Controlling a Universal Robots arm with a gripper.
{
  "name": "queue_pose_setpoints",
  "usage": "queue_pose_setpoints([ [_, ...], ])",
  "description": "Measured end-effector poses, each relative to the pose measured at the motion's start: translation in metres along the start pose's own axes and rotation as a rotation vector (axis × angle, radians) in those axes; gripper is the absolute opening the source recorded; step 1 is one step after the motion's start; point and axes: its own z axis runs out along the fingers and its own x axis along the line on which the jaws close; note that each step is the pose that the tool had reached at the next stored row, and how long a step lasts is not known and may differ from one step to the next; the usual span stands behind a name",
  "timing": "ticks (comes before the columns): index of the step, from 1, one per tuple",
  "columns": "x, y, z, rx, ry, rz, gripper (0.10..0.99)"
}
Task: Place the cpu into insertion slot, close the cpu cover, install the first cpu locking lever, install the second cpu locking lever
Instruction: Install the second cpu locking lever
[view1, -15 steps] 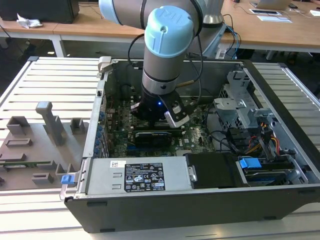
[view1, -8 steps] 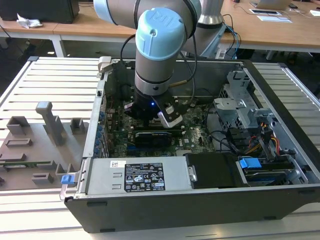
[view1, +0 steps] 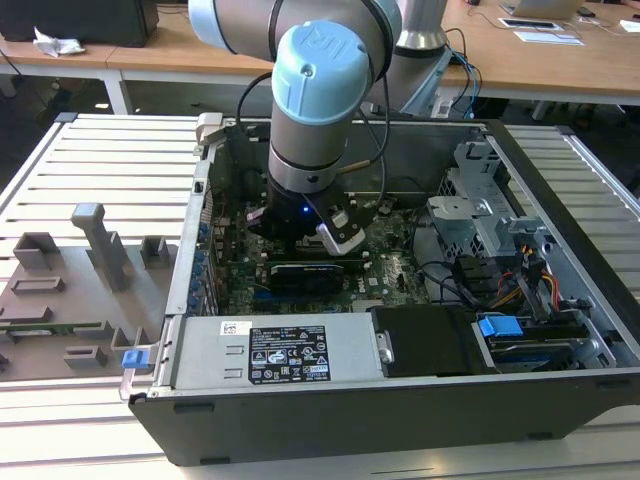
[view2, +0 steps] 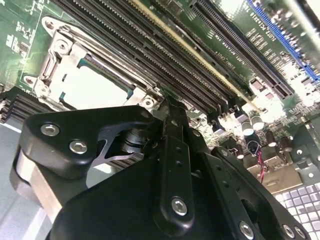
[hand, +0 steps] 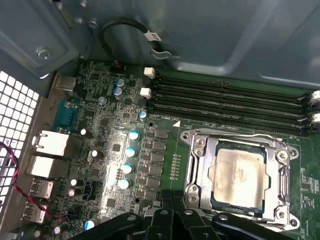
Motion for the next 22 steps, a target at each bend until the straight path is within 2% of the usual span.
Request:
queue_pose_setpoints([
  [9, -0.0004, 0.0029, -0.0011, 0.001, 0.0003, -0.001, 0.106],
  [14, -0.0001, 0.007, -0.0137, 0.011, 0.0015, 0.001, 0.106],
  [16, -0.0004, 0.0092, -0.0169, 0.021, 0.0026, 0.003, 0.106],
  [17, -0.0006, 0.0117, -0.0187, 0.034, 0.0046, 0.005, 0.106],
  [19, -0.001, 0.0142, -0.0196, 0.049, 0.0069, 0.006, 0.106],
  [20, -0.0013, 0.0166, -0.0197, 0.065, 0.0093, 0.008, 0.106],
  [22, -0.0029, 0.0256, -0.0182, 0.143, 0.0217, 0.013, 0.106],
])
